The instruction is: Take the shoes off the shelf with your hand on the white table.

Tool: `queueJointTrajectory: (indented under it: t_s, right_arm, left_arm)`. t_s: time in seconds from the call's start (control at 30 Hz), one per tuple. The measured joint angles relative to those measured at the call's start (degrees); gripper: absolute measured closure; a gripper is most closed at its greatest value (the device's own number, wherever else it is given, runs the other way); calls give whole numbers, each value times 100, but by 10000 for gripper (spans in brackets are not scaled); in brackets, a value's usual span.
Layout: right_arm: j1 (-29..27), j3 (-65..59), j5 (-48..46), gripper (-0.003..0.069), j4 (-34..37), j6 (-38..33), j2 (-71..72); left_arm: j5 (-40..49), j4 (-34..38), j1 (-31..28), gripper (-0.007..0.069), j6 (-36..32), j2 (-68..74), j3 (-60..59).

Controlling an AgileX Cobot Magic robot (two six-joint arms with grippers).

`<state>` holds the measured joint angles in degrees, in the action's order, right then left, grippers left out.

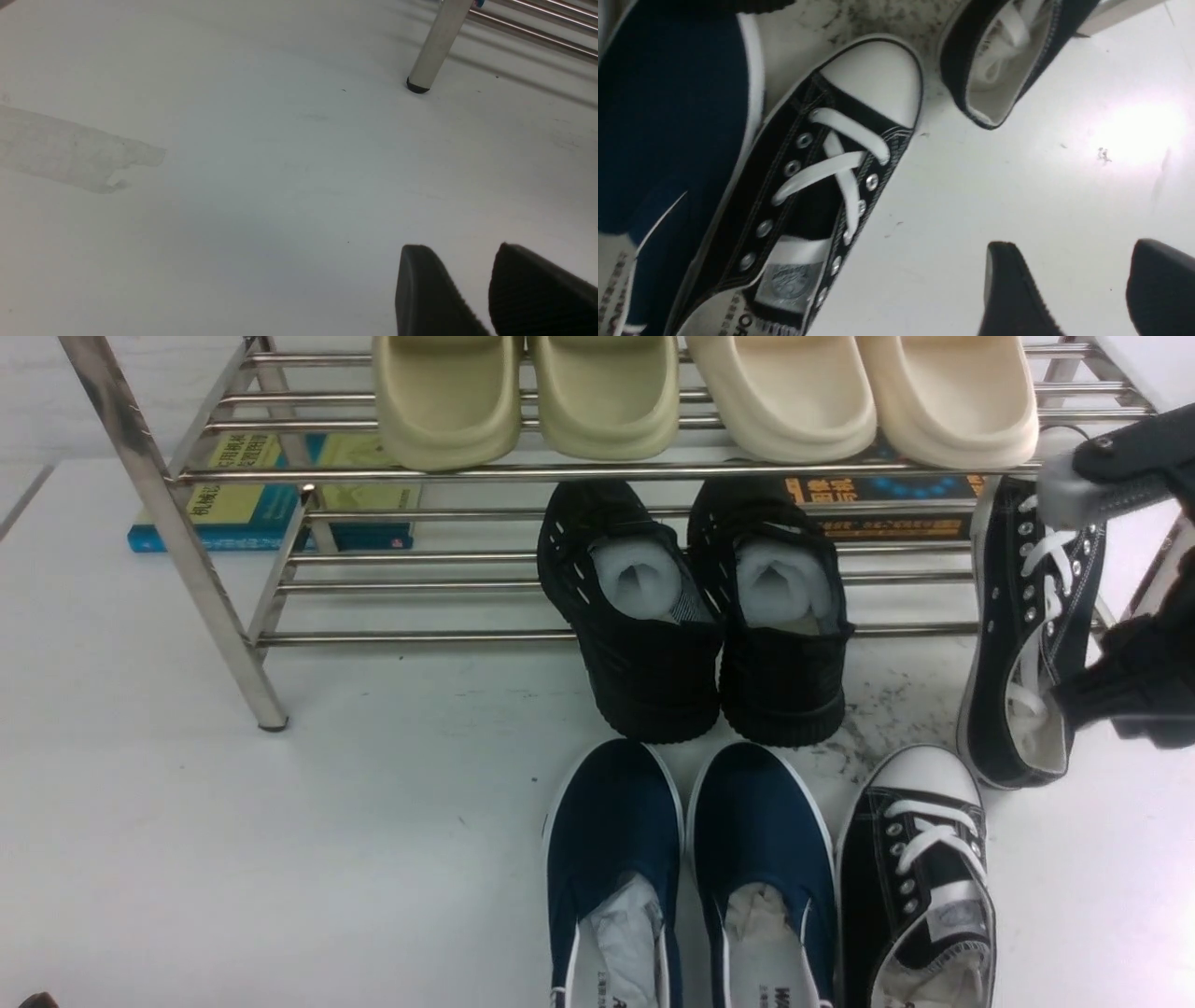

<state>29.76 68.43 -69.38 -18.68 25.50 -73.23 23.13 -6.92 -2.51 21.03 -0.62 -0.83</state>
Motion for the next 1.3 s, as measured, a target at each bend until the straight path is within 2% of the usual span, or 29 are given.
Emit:
queueJointTrajectory:
  t_s: [0.07, 0.1, 0.13, 0.2, 0.5, 0.7, 0.87, 1.1, 1.3]
  right_arm:
    - [-364, 0, 185, 299, 127, 7, -78]
    - [-364, 0, 185, 299, 127, 7, -87]
    - [-661, 0, 416, 299, 323, -8, -180]
    - [-821, 0, 597, 299, 479, -75, -292]
    - [-960, 0, 1042, 299, 974, -379, -874]
    - [-964, 0, 1179, 299, 974, -379, -985]
    - [-964, 0, 1719, 299, 974, -328, -1185]
    - [-964, 0, 2040, 299, 619, 277, -1697]
    - [-964, 0, 2347, 299, 27, 815, -2067]
  left_arm:
    - [0, 0, 0, 385, 0, 0, 0]
    - [0, 0, 0, 385, 0, 0, 0]
    - [0, 0, 0, 385, 0, 0, 0]
    - [0, 0, 0, 385, 0, 0, 0]
    - [0, 0, 0, 385, 0, 0, 0]
    - [0, 0, 0, 385, 0, 0, 0]
    - [0, 0, 0, 385, 0, 0, 0]
    - [0, 0, 0, 385, 0, 0, 0]
    - [0, 0, 0, 385, 0, 0, 0]
